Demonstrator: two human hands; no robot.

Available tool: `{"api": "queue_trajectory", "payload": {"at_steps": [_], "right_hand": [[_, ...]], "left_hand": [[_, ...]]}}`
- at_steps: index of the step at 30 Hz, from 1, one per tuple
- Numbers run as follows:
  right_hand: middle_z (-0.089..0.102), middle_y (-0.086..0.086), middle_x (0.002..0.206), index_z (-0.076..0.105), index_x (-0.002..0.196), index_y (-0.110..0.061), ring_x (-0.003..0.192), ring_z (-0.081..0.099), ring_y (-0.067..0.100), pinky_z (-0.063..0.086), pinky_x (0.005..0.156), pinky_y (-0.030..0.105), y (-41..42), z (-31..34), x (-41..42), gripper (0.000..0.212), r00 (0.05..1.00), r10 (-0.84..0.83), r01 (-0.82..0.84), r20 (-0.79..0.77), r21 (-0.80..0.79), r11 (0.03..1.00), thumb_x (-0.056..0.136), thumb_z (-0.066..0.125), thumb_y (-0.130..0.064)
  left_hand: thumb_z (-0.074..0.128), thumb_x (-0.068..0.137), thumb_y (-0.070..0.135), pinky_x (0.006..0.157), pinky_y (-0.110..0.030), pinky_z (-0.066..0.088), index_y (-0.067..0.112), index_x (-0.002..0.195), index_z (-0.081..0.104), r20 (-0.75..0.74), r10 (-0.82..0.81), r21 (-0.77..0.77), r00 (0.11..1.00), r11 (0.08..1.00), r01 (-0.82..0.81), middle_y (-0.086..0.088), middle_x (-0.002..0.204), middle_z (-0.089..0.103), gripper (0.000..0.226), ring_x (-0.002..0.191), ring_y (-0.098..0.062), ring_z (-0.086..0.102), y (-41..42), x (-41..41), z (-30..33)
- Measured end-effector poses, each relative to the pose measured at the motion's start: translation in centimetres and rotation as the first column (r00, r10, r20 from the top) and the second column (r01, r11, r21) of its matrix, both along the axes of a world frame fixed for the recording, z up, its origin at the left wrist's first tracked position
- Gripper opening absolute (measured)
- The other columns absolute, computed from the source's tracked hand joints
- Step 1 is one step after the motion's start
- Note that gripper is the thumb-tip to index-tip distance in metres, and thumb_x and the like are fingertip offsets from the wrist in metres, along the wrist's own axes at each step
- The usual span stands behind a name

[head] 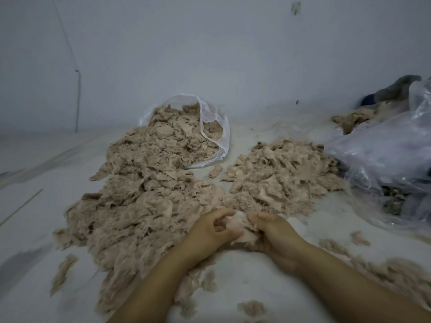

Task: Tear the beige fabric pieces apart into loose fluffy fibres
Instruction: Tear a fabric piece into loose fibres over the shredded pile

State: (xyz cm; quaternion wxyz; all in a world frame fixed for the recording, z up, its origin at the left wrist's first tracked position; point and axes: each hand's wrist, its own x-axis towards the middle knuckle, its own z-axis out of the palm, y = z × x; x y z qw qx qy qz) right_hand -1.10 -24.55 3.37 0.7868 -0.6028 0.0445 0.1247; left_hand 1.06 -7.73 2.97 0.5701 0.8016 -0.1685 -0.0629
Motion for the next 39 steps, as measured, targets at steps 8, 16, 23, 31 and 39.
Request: {"api": "queue_trajectory", "payload": {"at_steps": [8, 16, 23, 31, 39], "right_hand": [[0.055, 0.009, 0.051, 0.06, 0.078, -0.005, 0.038, 0.049, 0.014, 0.041, 0.039, 0.022, -0.1, -1.3, 0.2, 0.013, 0.973, -0.046, 0.082, 0.227, -0.151, 0.985, 0.084, 0.068, -0.014], [0.063, -0.003, 0.07, 0.063, 0.095, -0.022, 0.055, 0.061, 0.01, 0.05, 0.049, 0.022, -0.3, -1.1, -0.2, 0.035, 0.961, 0.024, 0.051, 0.277, -0.259, 0.965, 0.073, 0.068, -0.049], [0.06, 0.008, 0.053, 0.069, 0.069, -0.012, 0.04, 0.051, 0.014, 0.044, 0.039, 0.023, 0.0, -1.2, -0.1, 0.015, 0.932, -0.087, 0.174, 0.352, -0.224, 0.959, 0.083, 0.069, -0.008], [0.056, 0.009, 0.043, 0.067, 0.073, -0.007, 0.033, 0.044, 0.012, 0.038, 0.038, 0.019, -0.4, -1.0, 0.0, 0.014, 0.921, -0.27, 0.31, 0.28, -0.111, 0.944, 0.085, 0.068, -0.016], [0.055, 0.005, 0.042, 0.06, 0.051, -0.006, 0.038, 0.051, 0.008, 0.044, 0.049, 0.021, -2.7, 0.0, 0.2, 0.049, 0.884, -0.284, 0.395, 0.372, -0.266, 0.88, 0.086, 0.064, -0.039]], "left_hand": [[0.061, 0.088, 0.009, 0.05, -0.02, 0.046, 0.01, 0.068, 0.061, -0.141, -0.031, -0.152, 0.99, 0.988, 0.009, -0.003, 0.055, 0.056, 0.02, 0.046, -0.011, 0.054, 0.2, -0.4, 0.0], [0.065, 0.085, 0.012, 0.047, -0.018, 0.043, 0.015, 0.061, 0.064, -0.241, -0.094, -0.218, 0.966, 0.975, 0.041, 0.0, 0.055, 0.054, 0.025, 0.045, -0.011, 0.051, 1.0, -0.7, 0.3], [0.064, 0.083, 0.013, 0.051, -0.021, 0.043, 0.019, 0.056, 0.065, -0.224, -0.133, -0.196, 0.965, 0.976, 0.089, -0.003, 0.053, 0.052, 0.028, 0.046, -0.013, 0.049, 1.0, -0.8, 0.5], [0.064, 0.082, 0.017, 0.05, -0.022, 0.043, 0.018, 0.061, 0.07, -0.203, -0.098, -0.227, 0.974, 0.973, 0.051, -0.001, 0.05, 0.051, 0.022, 0.044, -0.012, 0.048, 1.0, -0.8, 0.5], [0.069, 0.071, 0.025, 0.049, -0.022, 0.045, 0.004, 0.071, 0.067, -0.097, 0.015, -0.238, 0.995, 0.97, -0.037, -0.006, 0.059, 0.051, 0.021, 0.049, -0.011, 0.05, 2.4, -0.7, 0.7]]}}
